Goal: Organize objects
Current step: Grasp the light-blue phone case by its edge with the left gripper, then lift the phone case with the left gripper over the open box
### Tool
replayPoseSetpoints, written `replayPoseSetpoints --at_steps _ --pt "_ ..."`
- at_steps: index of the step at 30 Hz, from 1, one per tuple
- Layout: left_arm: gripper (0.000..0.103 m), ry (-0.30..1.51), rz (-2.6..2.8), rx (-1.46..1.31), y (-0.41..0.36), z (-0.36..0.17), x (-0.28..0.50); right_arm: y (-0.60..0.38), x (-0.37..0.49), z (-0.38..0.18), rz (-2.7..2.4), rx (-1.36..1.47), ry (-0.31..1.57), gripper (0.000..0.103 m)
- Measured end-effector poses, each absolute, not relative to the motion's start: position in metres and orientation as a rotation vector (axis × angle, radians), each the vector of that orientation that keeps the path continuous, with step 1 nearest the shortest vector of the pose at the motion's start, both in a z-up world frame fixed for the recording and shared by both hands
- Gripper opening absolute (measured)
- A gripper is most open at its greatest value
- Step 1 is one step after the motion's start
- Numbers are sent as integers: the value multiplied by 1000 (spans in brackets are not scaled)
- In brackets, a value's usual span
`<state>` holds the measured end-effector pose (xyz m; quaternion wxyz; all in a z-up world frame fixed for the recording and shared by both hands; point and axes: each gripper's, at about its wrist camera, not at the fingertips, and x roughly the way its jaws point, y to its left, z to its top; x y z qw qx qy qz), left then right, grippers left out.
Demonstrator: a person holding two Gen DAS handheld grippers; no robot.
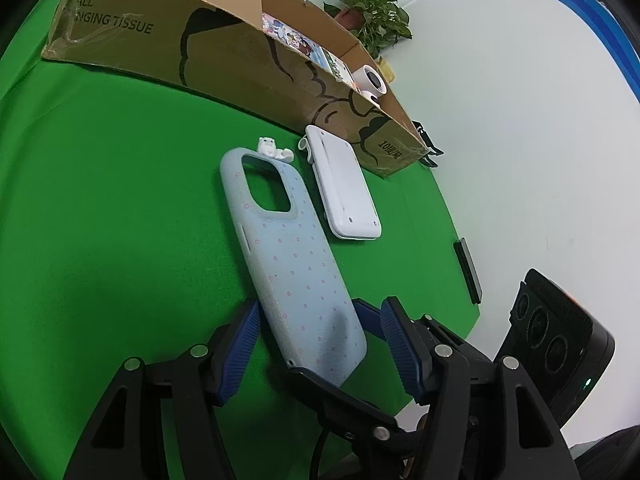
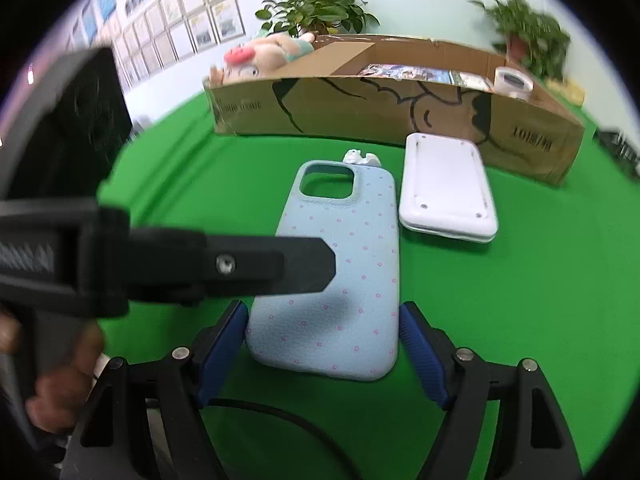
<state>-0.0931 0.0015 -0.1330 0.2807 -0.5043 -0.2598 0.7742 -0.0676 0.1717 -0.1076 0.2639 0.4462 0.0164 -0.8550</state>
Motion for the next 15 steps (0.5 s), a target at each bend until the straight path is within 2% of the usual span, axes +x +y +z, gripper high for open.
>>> replayPoseSetpoints --at_steps 2,3,6,11,15 --pt "56 -686 2083 -1356 2 -132 -93 174 -70 -107 -2274 1213 -25 77" --pt "48 -680 2087 -1363 3 -133 -94 174 -70 -107 -2264 1215 -45 77" --pt "35 -666 2102 -1379 3 -135 -96 173 -68 -108 -2260 1213 -55 77" --pt "28 -656 2137 -1351 1 -128 -97 173 -67 -103 -2275 1180 -60 76" --pt "27 -627 2186 -1268 -1 -105 -98 168 -66 -87 -2323 1090 -30 76"
